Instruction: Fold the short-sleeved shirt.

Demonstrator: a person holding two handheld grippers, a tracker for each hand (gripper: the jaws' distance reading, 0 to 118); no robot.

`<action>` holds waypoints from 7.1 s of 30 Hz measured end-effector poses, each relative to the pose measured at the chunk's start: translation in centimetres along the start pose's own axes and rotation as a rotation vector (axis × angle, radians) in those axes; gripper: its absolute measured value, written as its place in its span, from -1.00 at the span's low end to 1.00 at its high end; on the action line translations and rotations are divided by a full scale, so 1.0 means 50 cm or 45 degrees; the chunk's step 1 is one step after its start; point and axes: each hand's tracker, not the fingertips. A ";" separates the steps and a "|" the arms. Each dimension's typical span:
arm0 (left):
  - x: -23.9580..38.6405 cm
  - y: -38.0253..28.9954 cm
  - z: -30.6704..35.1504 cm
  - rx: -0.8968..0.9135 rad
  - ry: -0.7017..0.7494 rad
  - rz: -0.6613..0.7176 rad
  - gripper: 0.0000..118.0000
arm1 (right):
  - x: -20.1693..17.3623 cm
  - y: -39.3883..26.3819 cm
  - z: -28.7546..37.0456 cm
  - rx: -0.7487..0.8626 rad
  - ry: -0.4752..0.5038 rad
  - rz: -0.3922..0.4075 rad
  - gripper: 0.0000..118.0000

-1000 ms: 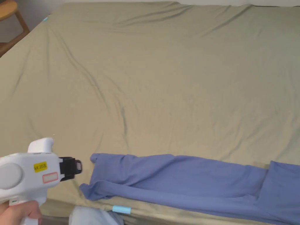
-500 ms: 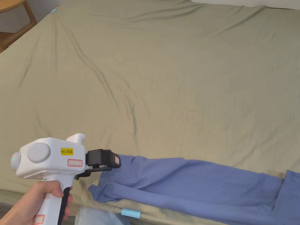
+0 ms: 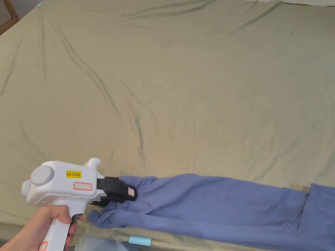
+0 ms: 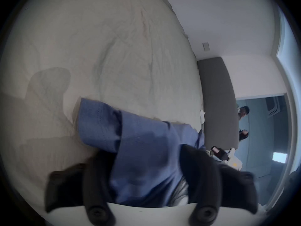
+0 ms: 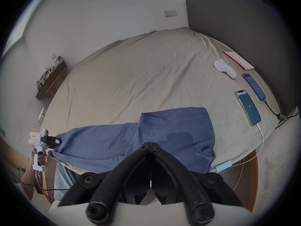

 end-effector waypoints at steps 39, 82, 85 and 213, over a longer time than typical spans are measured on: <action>0.482 -0.077 -0.161 0.265 1.133 -0.696 -0.78 | 0.057 -0.058 0.043 0.087 0.148 -0.110 -1.00; 0.538 -0.184 -0.425 0.120 0.742 -0.833 -1.00 | 0.116 -0.094 0.043 0.032 0.144 -0.296 -1.00; 0.436 -0.119 -0.272 0.193 0.569 -0.609 -1.00 | 0.091 -0.080 0.049 0.046 0.159 -0.272 -1.00; 0.212 -0.034 -0.115 0.090 0.139 -0.301 0.53 | -0.151 -0.076 -0.393 -0.674 1.110 -0.437 -1.00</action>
